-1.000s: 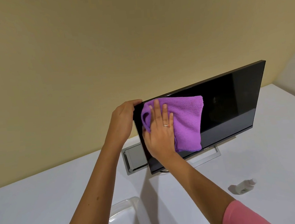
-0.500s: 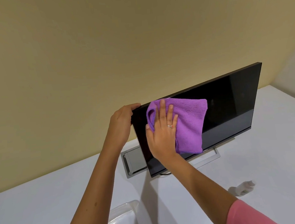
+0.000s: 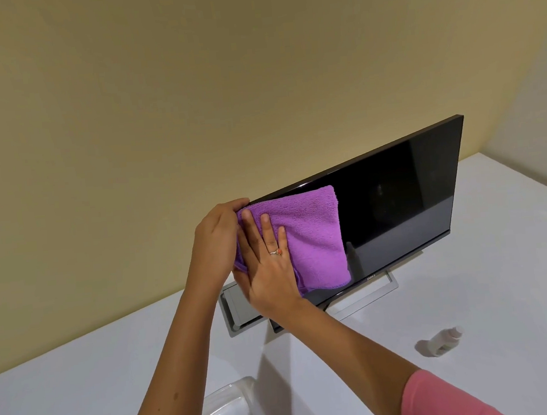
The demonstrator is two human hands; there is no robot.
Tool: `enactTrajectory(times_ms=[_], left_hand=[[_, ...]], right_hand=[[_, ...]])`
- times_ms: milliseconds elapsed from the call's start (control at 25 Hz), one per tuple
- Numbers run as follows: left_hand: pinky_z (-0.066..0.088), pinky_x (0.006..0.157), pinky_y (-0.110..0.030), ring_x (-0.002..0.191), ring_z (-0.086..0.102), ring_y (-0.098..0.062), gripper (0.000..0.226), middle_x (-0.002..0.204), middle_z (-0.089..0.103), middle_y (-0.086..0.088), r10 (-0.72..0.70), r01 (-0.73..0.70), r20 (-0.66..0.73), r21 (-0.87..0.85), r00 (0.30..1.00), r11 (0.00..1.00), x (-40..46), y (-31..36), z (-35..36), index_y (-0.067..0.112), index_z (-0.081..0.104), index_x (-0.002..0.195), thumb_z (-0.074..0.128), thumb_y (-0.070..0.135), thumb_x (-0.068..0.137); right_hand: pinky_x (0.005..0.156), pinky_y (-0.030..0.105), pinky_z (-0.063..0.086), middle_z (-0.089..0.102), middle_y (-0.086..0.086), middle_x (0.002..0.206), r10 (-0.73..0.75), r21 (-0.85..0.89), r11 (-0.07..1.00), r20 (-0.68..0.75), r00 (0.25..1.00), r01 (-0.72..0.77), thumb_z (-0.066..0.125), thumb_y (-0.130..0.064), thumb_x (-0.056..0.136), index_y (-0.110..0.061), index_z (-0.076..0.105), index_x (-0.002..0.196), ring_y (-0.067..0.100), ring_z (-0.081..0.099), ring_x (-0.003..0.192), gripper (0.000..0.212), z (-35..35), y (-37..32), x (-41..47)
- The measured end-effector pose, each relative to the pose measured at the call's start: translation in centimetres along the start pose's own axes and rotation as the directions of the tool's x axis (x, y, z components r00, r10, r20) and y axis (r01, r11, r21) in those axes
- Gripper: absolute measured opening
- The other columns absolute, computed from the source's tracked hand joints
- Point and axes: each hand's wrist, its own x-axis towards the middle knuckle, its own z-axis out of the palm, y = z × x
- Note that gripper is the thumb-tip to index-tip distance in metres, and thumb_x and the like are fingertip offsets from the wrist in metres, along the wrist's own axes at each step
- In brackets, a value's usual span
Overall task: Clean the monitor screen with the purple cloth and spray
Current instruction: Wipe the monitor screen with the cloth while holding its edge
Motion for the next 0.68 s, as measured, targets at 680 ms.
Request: enactTrajectory(times_ms=[680], left_hand=[[0.042,0.103,-0.044,0.113,0.056,-0.011,0.042,0.113,0.067,0.011,0.066,-0.068,-0.107,-0.017,0.992,0.998,-0.5,-0.3,1.0,0.035,0.071,0.101,0.035,0.018,0.086]], right_hand=[[0.117,0.053,0.012,0.005,0.0,0.157,0.309,0.066,0.951,-0.163,0.937,-0.303,0.035,-0.033,0.093,-0.037,-0.023,0.146,0.023,0.003,0.146,0.078,-6.5,14.1,2.1]])
